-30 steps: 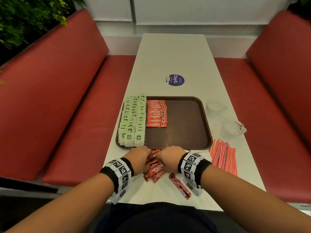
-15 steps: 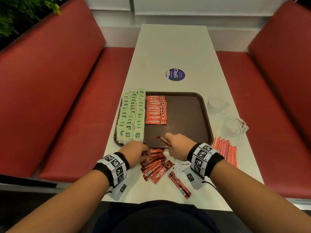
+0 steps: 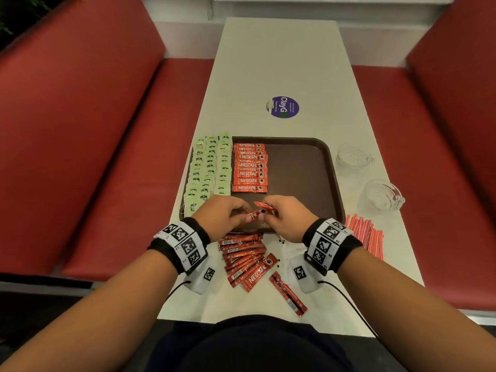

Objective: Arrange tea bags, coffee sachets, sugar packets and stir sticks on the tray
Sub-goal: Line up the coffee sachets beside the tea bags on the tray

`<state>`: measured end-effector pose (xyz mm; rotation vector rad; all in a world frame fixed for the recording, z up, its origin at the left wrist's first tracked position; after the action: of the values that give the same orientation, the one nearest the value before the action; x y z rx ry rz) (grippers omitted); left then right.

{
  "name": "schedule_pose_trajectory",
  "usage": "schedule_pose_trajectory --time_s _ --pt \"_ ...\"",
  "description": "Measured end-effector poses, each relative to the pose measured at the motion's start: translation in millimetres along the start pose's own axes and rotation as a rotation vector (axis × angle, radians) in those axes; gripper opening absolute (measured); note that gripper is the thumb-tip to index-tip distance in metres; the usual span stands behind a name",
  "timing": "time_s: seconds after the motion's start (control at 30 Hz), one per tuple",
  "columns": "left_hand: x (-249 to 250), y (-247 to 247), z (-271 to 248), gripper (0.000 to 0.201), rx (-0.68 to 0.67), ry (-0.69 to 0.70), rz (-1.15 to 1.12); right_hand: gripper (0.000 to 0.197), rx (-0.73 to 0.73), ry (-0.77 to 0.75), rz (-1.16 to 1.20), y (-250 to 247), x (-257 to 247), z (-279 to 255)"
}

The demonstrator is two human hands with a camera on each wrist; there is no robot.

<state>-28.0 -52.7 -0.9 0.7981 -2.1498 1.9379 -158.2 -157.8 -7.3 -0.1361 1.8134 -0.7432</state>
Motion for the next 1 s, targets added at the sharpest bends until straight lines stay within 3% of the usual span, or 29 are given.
schedule_pose_trajectory --time_s 0.23,0.37,0.63,0.77,0.93,1.0 --pt "-6 -4 27 0.009 -0.080 -0.060 0.042 0.025 0.053 0.048 0.042 -16 10 4" --pt "-18 -6 52 0.003 -0.033 -0.174 0.163 0.005 0.131 0.114 0.017 -22 22 9" --pt "-36 13 83 0.006 -0.120 -0.313 0.503 0.025 0.082 0.223 0.073 -23 36 11" --pt "-39 17 88 0.017 -0.056 -0.312 0.536 0.033 0.080 0.225 0.106 -25 37 9" --pt "-28 23 90 0.017 -0.086 -0.238 0.566 0.015 0.114 0.219 0.033 -26 43 13" --pt "-28 22 91 0.014 -0.092 -0.255 0.568 0.016 0.131 0.203 0.027 -26 44 14"
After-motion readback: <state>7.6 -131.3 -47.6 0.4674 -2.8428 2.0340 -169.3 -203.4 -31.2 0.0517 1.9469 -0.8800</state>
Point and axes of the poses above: each hand's wrist, its own z-axis towards the middle knuckle, its own y-axis out of the palm, x = y × z, the point moved 5 cm from there along z, towards the middle knuckle, and after that the axes turned 14 degrees about z, right-handed, at the moved point
